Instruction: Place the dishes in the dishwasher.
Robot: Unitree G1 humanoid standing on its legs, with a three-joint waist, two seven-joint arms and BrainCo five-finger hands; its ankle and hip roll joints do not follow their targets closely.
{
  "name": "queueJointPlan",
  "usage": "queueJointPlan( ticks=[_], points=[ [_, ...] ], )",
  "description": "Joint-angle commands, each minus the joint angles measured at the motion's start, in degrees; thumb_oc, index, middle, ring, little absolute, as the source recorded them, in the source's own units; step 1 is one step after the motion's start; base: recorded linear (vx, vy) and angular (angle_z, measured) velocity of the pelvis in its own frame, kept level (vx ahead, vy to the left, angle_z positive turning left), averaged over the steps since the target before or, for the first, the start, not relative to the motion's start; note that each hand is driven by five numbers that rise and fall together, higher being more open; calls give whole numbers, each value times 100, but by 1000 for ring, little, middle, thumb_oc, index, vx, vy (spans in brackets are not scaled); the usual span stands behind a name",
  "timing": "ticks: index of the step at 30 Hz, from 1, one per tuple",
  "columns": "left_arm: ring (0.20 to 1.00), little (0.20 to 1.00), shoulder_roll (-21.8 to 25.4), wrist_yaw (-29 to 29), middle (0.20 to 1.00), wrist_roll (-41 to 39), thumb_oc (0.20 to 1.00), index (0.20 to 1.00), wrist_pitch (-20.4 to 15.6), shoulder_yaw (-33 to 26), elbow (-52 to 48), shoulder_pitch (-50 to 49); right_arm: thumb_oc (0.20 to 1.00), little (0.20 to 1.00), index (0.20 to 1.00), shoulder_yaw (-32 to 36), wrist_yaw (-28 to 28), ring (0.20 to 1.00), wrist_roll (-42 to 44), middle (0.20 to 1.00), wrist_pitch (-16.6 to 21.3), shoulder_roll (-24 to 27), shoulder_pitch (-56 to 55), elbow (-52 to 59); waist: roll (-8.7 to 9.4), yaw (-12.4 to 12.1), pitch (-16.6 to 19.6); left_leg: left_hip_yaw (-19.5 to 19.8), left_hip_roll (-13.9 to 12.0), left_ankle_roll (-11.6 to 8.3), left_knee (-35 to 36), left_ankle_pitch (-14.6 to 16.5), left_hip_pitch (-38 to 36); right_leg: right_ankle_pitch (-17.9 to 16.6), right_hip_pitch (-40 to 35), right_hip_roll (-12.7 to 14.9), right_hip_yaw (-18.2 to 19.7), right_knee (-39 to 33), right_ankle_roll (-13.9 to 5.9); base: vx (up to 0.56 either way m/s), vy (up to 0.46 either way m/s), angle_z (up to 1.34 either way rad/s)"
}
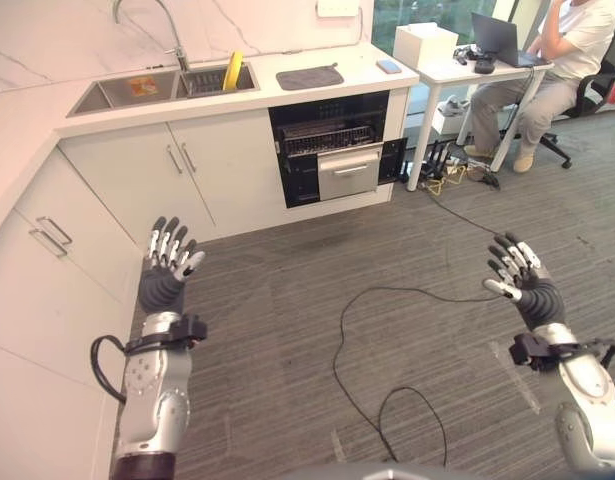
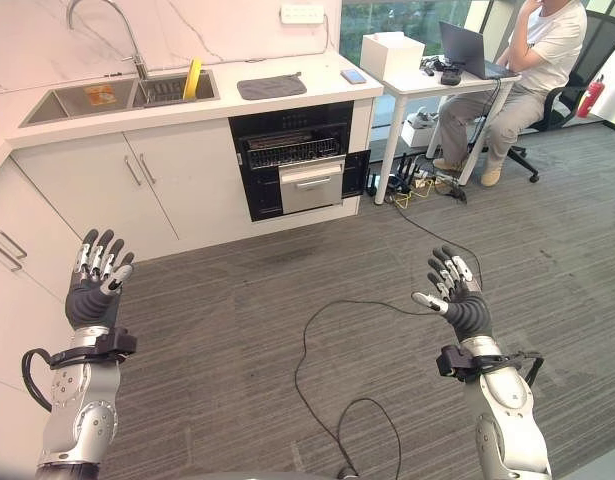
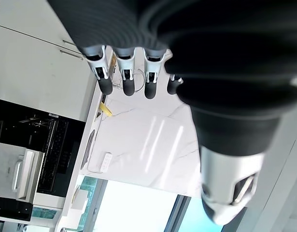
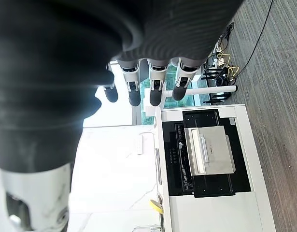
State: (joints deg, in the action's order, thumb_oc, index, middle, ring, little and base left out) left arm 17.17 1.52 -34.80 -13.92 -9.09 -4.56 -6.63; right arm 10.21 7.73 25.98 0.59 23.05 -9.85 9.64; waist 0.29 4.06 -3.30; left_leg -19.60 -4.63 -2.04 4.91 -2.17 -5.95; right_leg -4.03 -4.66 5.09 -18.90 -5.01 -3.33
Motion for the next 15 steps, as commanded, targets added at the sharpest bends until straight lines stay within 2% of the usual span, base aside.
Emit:
queueJointPlan(
  ticks=[1, 15],
  points=[
    [1000, 1000, 419, -16, 1000, 173, 1000, 1000, -413, -225, -269, 264, 1000, 1000, 1000, 383, -39, 1000, 211, 1000, 351, 87, 312, 369, 99, 8, 184, 149, -369, -269, 9, 231, -40, 176, -186, 706, -64, 1, -643, 0, 0, 0],
    [1000, 1000, 341, 36, 1000, 54, 1000, 1000, -431, -302, -203, 295, 1000, 1000, 1000, 406, -23, 1000, 207, 1000, 380, 105, 400, 355, 116, -21, 203, 179, -384, -282, 9, 228, -36, 187, -205, 709, -84, 1, -627, 0, 0, 0]
  ],
)
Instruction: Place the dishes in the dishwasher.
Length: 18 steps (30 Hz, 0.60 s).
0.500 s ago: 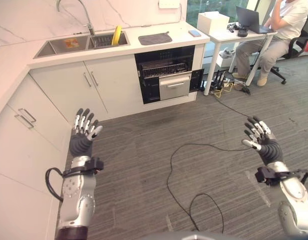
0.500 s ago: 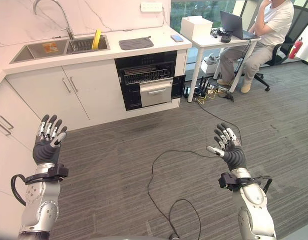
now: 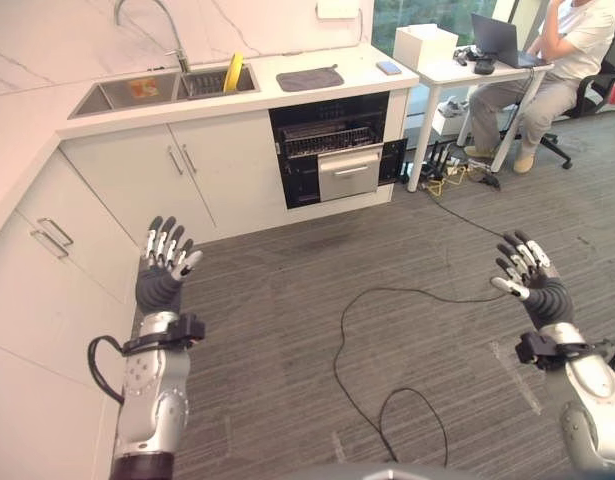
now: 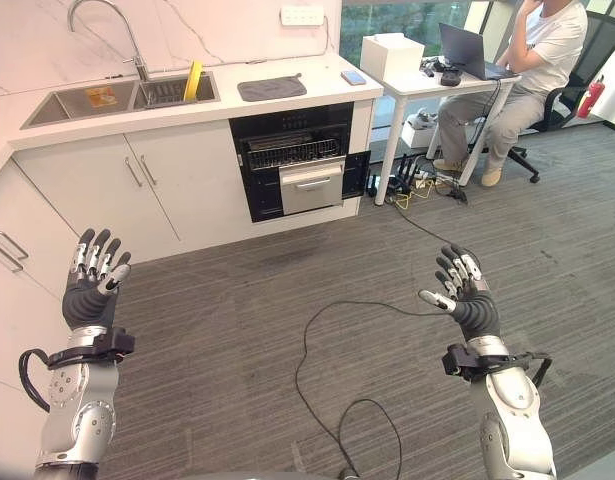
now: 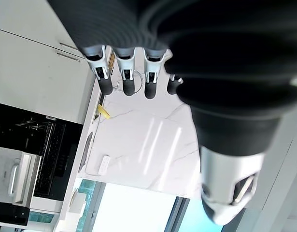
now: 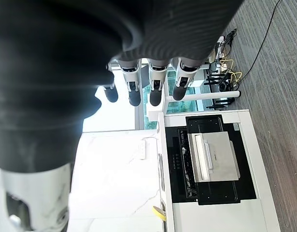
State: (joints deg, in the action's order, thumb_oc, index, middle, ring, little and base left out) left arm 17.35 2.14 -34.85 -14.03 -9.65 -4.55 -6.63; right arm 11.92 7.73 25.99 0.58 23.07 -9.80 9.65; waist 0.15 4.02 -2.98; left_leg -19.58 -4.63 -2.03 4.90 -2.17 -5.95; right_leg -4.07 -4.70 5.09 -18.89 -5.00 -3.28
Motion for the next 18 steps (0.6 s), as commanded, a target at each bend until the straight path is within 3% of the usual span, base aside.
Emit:
queueJointPlan(
  ticks=[1, 8, 18],
  points=[
    [1000, 1000, 305, -21, 1000, 82, 1000, 1000, -436, -253, -202, 281, 1000, 1000, 1000, 238, -13, 1000, 197, 1000, 384, 88, 392, 371, 132, -22, 175, 179, -380, -283, 10, 235, -42, 196, -210, 710, -96, 0, -632, 0, 0, 0],
    [1000, 1000, 319, 57, 1000, 86, 1000, 1000, -392, -315, -249, 286, 1000, 1000, 1000, 249, 125, 1000, 246, 1000, 423, 91, 368, 482, 133, -18, 185, 180, -365, -279, 10, 244, -47, 203, -214, 710, -99, 0, -641, 5, -2, 0],
    [1000, 1000, 319, -298, 1000, 74, 1000, 1000, -221, -570, -360, -145, 1000, 1000, 1000, 401, 311, 1000, 165, 1000, 335, -51, -84, 607, 146, -3, 74, 190, -244, -196, 10, 335, -117, 251, -269, 648, -56, 10, -591, 109, -31, 1]
  ],
)
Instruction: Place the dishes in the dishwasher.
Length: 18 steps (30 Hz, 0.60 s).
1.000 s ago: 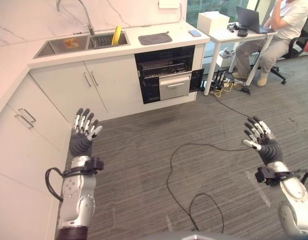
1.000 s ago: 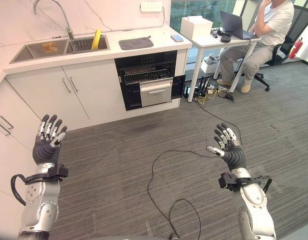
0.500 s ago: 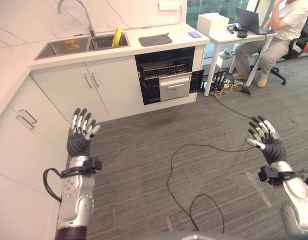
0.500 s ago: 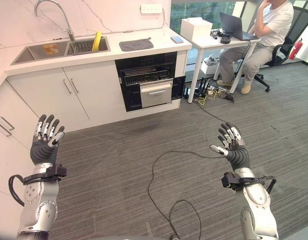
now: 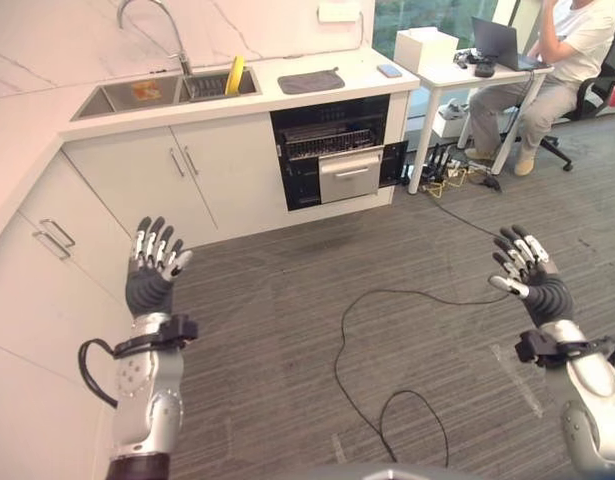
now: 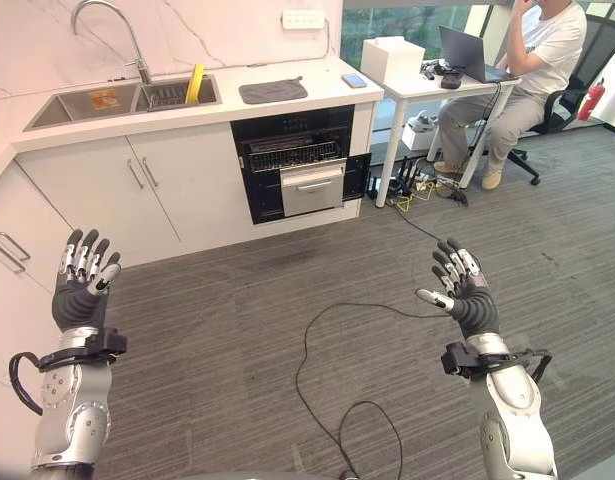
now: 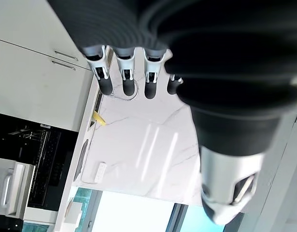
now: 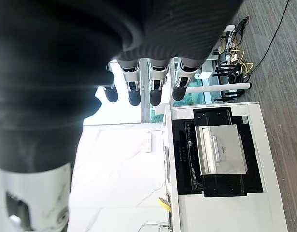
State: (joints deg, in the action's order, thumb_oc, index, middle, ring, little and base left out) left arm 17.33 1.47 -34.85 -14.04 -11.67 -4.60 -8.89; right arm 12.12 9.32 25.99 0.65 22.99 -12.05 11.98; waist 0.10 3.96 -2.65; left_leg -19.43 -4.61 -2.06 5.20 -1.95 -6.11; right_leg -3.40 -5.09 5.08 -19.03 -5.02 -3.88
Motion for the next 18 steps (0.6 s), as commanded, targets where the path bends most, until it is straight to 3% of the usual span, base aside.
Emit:
queueJointPlan(
  ticks=[1, 3, 6, 7, 8, 18],
  points=[
    [1000, 1000, 325, -286, 1000, -3, 1000, 1000, -177, -383, -389, 26, 1000, 1000, 1000, 403, 189, 1000, 182, 1000, 324, -29, 101, 420, 147, 8, -17, 159, -205, -165, -20, 332, -114, 219, -204, 615, -8, 65, -506, 118, -30, 1],
    [1000, 1000, 340, -326, 1000, -44, 1000, 1000, -187, -246, -434, 165, 1000, 1000, 1000, 324, 125, 1000, 102, 1000, 437, 13, 250, 426, 131, -34, -273, 214, -128, -129, -117, 284, 47, 414, 65, 568, 93, 472, -426, -64, -13, -3],
    [1000, 1000, 495, -108, 1000, 109, 1000, 1000, -367, 208, -392, 854, 1000, 1000, 1000, 123, -349, 1000, -126, 1000, 682, 245, 900, 326, 102, -83, -855, 458, -242, -154, -919, 396, 856, 715, 852, 579, 221, 1434, -314, -282, -30, -3],
    [1000, 1000, 503, -88, 1000, 132, 1000, 1000, -391, 251, -380, 948, 1000, 1000, 1000, 113, -380, 1000, -142, 1000, 710, 276, 992, 310, 95, -86, -901, 472, -263, -162, -1038, 429, 971, 762, 974, 592, 238, 1572, -304, -309, 27, 11],
    [1000, 1000, 516, 38, 1000, 271, 1000, 1000, -470, 435, -448, 1233, 1000, 1000, 1000, 50, -349, 1000, 11, 1000, 830, 370, 1266, 367, 71, -59, -1140, 455, -350, -206, -1612, 605, 1360, 1030, 1322, 628, 339, 2090, -244, -192, 23, 8],
    [1000, 1000, 551, 265, 1000, 441, 1000, 1000, -938, 655, -678, 1539, 1000, 1000, 1000, -92, -263, 1000, -5, 1000, 1177, 471, 1559, 439, 111, 26, -1687, 685, -740, -82, -3981, 1657, 2970, 2017, 3021, 1167, 750, 4709, -82, -99, 27, -1]
  ],
)
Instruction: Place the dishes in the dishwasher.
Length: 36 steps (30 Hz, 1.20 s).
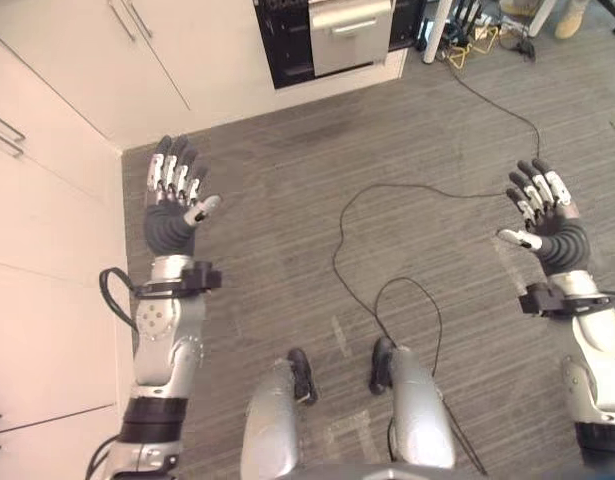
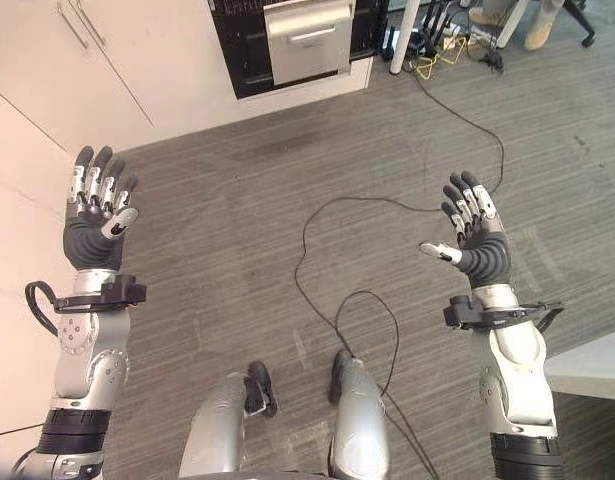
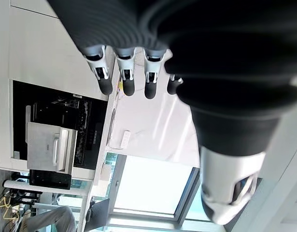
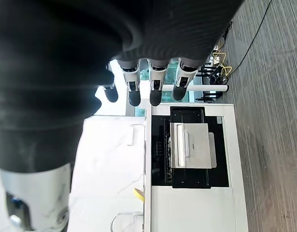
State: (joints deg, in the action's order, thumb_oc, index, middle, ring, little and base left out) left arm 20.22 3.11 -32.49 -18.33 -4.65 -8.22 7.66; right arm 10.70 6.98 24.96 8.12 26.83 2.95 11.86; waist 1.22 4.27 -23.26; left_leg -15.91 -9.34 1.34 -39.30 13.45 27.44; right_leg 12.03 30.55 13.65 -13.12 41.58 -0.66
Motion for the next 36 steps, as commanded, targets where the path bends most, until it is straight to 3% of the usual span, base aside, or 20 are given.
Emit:
queueJointPlan(
  ticks=[1, 6, 8, 13, 19, 25, 27, 29, 30, 34, 36],
  points=[
    [1000, 1000, 258, 200, 1000, 146, 1000, 1000, -569, -8, -321, -73, 1000, 1000, 1000, 5, -83, 1000, -4, 1000, 370, 151, 195, 425, -26, 2, 301, 460, -310, -404, 6, 286, -10, 595, -192, 354, 303, 455, -364, -103, 38, 3],
    [1000, 1000, 220, 332, 1000, 321, 1000, 1000, -463, 131, -438, 27, 1000, 1000, 1000, -35, -186, 1000, 152, 1000, 256, 282, 293, 555, -40, -33, 169, 723, -410, -345, -857, 569, 793, 812, 629, 508, 537, 1285, -339, -36, -39, 14],
    [1000, 1000, 279, 342, 1000, 440, 1000, 1000, -531, 174, -498, -21, 1000, 1000, 1000, -40, -232, 1000, 202, 1000, 285, 275, 273, 591, -83, -32, 86, 815, -438, -402, -1278, 834, 1047, 1056, 880, 516, 648, 1654, -389, 69, -33, 11],
    [1000, 1000, 331, 469, 1000, 392, 1000, 1000, -583, 259, -574, -20, 1000, 1000, 1000, -173, -304, 1000, 177, 1000, 210, 225, 425, 704, -202, -26, 21, 955, -501, -439, -1973, 1020, 1647, 1304, 1473, 485, 825, 2299, -385, 0, 0, 0],
    [1000, 1000, 373, 556, 1000, 368, 1000, 1000, -414, 285, -741, -135, 1000, 1000, 1000, -195, -377, 1000, 217, 1000, 82, 192, 385, 873, -251, -41, 53, 1008, -501, -467, -2057, 1003, 1857, 1335, 1698, 461, 881, 2437, -442, 2, 0, 1],
    [1000, 1000, 551, 518, 1000, 532, 1000, 1000, -650, 144, -897, -287, 1000, 1000, 1000, -7, -535, 1000, 297, 1000, -61, 240, 287, 928, -279, -42, 8, 989, -548, -492, -2048, 959, 1987, 1246, 1886, 483, 879, 2433, -521, 28, 6, 0],
    [1000, 1000, 593, 779, 1000, 872, 1000, 1000, -839, 148, -979, -283, 1000, 1000, 1000, -22, -547, 1000, 196, 1000, -105, 202, 296, 890, -297, -49, -68, 1015, -537, -504, -2082, 923, 2140, 1194, 2043, 477, 897, 2454, -535, -35, 18, -1],
    [1000, 1000, 687, 939, 1000, 1029, 1000, 1000, -902, 220, -1060, -212, 1000, 1000, 1000, -114, -562, 1000, -36, 1000, -332, 244, 376, 824, -307, -69, -124, 1028, -531, -510, -2122, 870, 2286, 1153, 2200, 483, 911, 2510, -542, -67, -22, 0],
    [1000, 1000, 817, 985, 1000, 936, 1000, 1000, -652, 446, -1069, 24, 1000, 1000, 1000, -370, -791, 1000, -134, 1000, -1038, 671, 821, 246, -288, -199, -126, 1069, -492, -517, -2096, 744, 2441, 1061, 2337, 549, 866, 2493, -522, -82, -70, 2],
    [1000, 1000, 1130, 918, 1000, 779, 1000, 1000, -433, 723, -827, 418, 1000, 1000, 1000, -824, -928, 1000, -1072, 1000, -1577, 1400, 1909, -1490, -249, -509, -61, 1165, -392, -557, -2000, 650, 2492, 988, 2343, 698, 716, 2446, -483, -28, -106, 19],
    [1000, 1000, 1337, 857, 1000, 651, 1000, 1000, -298, 851, -703, 641, 1000, 1000, 1000, -1393, -740, 1000, -1377, 1000, -2073, 2033, 2815, -2513, -226, -726, -41, 1205, -376, -566, -1960, 589, 2535, 955, 2363, 804, 624, 2456, -459, -32, -148, 23]
  ],
)
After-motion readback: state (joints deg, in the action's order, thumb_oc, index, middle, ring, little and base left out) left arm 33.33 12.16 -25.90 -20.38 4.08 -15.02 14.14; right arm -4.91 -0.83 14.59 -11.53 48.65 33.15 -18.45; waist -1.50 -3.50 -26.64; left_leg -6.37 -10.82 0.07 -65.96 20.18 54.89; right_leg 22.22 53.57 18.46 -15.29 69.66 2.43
